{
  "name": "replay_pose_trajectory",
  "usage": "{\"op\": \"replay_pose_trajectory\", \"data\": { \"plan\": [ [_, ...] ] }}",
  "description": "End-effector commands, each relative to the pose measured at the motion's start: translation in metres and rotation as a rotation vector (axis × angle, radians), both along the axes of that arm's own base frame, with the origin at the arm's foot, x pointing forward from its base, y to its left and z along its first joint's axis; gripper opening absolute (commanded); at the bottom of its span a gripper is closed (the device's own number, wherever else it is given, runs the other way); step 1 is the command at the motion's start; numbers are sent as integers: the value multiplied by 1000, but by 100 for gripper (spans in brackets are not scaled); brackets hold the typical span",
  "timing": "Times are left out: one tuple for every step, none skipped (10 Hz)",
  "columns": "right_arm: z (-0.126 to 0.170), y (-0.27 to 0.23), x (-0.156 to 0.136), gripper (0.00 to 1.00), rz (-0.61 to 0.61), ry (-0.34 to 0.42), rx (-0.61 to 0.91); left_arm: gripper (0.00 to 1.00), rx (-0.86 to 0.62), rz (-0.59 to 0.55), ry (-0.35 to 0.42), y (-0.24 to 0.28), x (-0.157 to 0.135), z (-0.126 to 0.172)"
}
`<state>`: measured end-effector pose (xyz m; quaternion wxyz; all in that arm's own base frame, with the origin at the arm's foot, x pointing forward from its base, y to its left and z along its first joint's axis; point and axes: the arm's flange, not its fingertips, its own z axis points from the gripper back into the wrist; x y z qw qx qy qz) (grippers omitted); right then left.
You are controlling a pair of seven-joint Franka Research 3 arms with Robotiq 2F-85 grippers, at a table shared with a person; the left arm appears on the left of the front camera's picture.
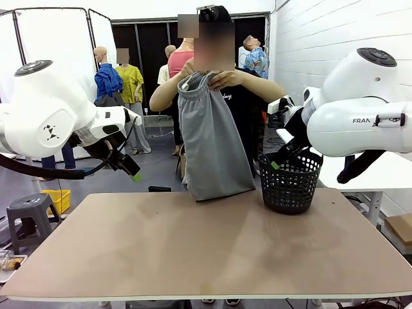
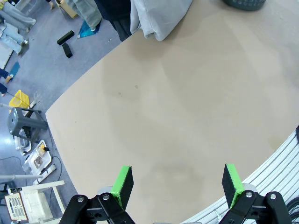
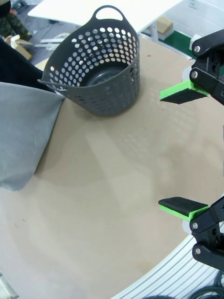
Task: Fold the training pants.
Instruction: Grab both ends of the Training pants handed by a person.
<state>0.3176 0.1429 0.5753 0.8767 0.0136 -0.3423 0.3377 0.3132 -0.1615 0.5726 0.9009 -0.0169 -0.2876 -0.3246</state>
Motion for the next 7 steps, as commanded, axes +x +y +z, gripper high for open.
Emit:
{"op": "replay_pose_trajectory", "data": {
  "plan": [
    [-3, 0, 2, 100, 1, 7, -2, 100, -2, -1, 2, 0, 1, 0],
    [-3, 0, 2, 100, 1, 7, -2, 100, -2, -1, 2, 0, 1, 0],
    [-3, 0, 2, 100, 1, 7, -2, 100, -2, -1, 2, 0, 1, 0],
    [-3, 0, 2, 100, 1, 7, -2, 100, -2, -1, 2, 0, 1, 0],
    [-3, 0, 2, 100, 1, 7, -2, 100, -2, -1, 2, 0, 1, 0],
    [-3, 0, 2, 100, 1, 7, -2, 100, -2, -1, 2, 0, 1, 0],
    [-3, 0, 2, 100, 1, 7, -2, 100, -2, -1, 2, 0, 1, 0]
  ]
}}
